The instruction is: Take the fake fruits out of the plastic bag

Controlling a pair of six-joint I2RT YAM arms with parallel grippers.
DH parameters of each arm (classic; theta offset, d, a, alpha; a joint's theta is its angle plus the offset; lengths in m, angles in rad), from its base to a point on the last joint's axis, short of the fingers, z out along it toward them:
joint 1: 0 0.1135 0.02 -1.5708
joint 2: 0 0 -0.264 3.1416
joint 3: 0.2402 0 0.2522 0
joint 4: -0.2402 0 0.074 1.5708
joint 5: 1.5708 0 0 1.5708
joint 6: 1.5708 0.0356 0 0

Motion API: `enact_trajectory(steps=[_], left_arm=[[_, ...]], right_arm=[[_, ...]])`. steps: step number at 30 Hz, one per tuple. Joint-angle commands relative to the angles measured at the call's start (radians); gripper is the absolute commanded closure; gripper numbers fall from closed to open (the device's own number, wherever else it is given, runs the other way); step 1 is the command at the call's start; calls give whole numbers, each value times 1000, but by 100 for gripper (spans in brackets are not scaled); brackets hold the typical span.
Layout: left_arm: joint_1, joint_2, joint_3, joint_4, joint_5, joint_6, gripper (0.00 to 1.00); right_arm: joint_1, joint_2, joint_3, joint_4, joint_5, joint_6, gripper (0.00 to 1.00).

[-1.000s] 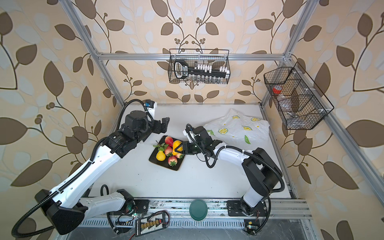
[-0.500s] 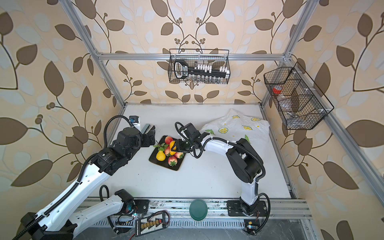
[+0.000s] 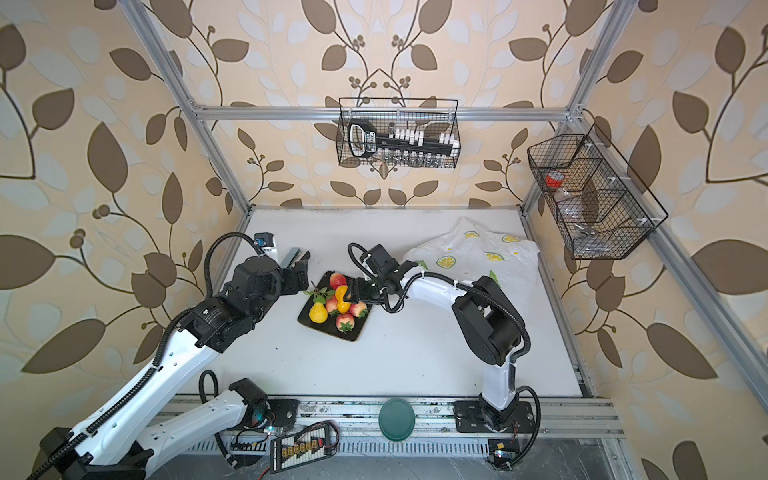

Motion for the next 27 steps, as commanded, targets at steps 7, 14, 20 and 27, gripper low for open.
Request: enact_trajectory(steps=[7,14,20,27], left_arm=[[76,-11,-75,85,-67,-79,5],[201,0,-164,164,-72,-77,1],[289,10,-323,323,-117,-34,1],[377,3,-533,591,-113,78,1]], right_arm=[[-21,-296,-53,-25,192,-110,30],[-213,-617,-310,69,509,-241,32],[-584,-805,-527,176,586,-299,29],[-829,-842,-799,555,505,-475,25]])
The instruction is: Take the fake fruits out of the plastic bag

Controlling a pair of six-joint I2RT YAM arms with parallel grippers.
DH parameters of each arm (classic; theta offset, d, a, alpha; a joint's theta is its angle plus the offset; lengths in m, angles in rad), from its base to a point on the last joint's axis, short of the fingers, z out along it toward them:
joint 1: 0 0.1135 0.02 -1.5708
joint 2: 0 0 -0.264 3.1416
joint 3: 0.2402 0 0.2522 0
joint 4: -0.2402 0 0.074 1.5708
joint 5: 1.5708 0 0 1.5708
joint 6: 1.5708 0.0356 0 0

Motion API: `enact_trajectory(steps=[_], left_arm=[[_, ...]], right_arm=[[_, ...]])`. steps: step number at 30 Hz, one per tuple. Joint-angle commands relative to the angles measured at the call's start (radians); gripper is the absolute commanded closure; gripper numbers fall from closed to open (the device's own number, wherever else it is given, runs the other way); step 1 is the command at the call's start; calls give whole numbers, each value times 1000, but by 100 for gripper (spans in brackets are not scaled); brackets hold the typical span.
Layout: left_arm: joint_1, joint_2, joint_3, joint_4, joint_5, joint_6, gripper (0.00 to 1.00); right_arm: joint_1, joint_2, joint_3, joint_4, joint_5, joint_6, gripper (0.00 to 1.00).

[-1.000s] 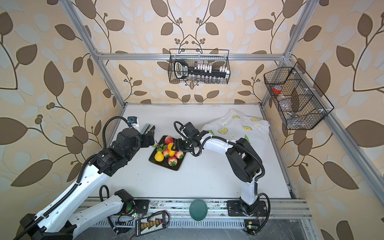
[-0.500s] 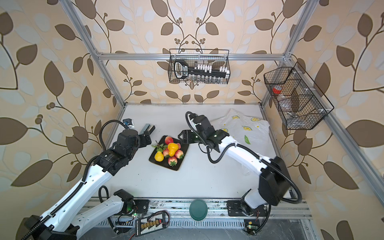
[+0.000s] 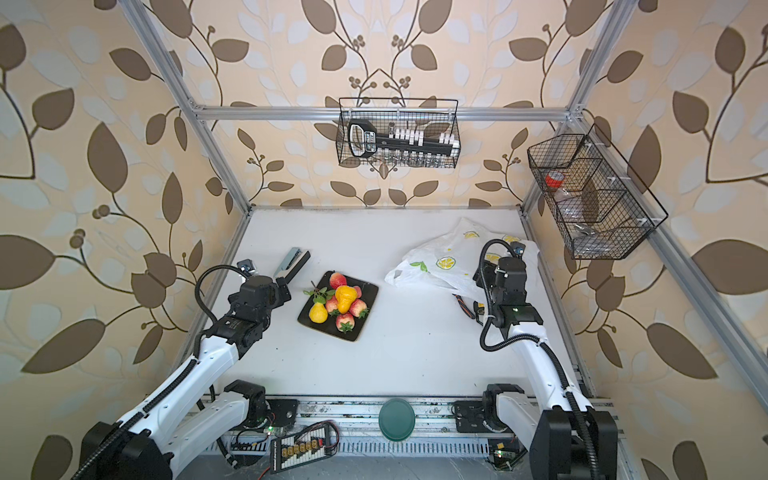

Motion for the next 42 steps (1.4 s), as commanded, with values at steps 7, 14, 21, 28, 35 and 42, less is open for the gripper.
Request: enact_trajectory(steps=[7,14,21,28,35,42], left_arm=[[66,62,-183,496,117,187,1],[77,249,-199,692,186,221,1],[93,419,-201,928,271,276,1],[103,581,-175,1003,296,282,1],[109,595,-110,891,215,242,1],[109,599,-106,889,216,241,1]], right_arm=[[-24,125,-222,547,-72,-208,22],[-28,297,-317,898,-136,-195,20],[-25,468,-384,1191,-213,-200,19],[-26,464,-375,1160,-211,-196,14],[-25,466,-369,1147,-202,-196,7],[-22,467,-365,1141,-193,-196,4]])
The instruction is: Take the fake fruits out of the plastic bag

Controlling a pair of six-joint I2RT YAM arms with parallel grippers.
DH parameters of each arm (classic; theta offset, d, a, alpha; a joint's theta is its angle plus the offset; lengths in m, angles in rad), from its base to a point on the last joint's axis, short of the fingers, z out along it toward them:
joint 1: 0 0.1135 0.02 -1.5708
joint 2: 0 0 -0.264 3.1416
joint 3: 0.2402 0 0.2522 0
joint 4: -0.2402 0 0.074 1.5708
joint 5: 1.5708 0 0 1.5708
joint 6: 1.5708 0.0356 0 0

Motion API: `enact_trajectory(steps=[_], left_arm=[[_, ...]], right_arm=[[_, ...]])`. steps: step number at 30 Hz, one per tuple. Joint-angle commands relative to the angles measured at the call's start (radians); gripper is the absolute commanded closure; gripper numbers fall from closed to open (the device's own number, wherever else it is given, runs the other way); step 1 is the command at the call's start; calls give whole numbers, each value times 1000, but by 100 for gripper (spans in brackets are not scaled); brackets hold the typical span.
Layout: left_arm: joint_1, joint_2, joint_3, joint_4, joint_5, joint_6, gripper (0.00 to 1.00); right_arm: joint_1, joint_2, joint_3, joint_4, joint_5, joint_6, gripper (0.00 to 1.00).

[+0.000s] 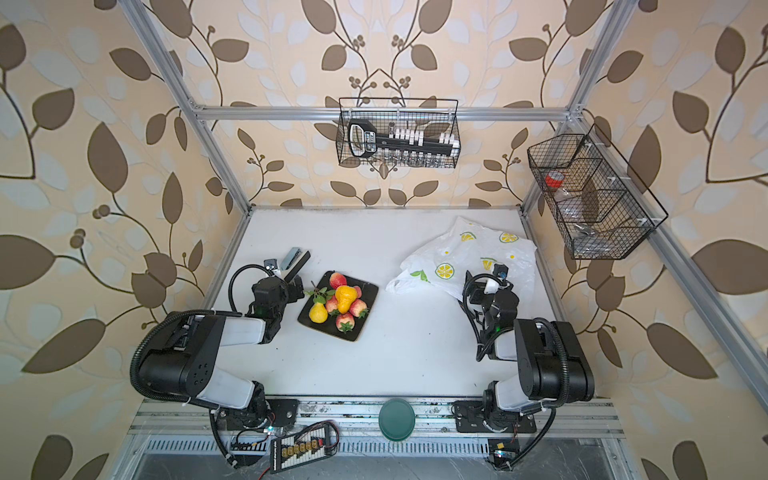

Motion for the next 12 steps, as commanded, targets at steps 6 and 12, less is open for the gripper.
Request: enact_trajectory(steps=[6,12], left_arm=[[18,33,59,-39,-9,-16,1],[25,-4,15,8,27,-4,1]], right_arm=[[7,6,12,7,8,-6,1],[43,-1,13,-1,76,-21,0]])
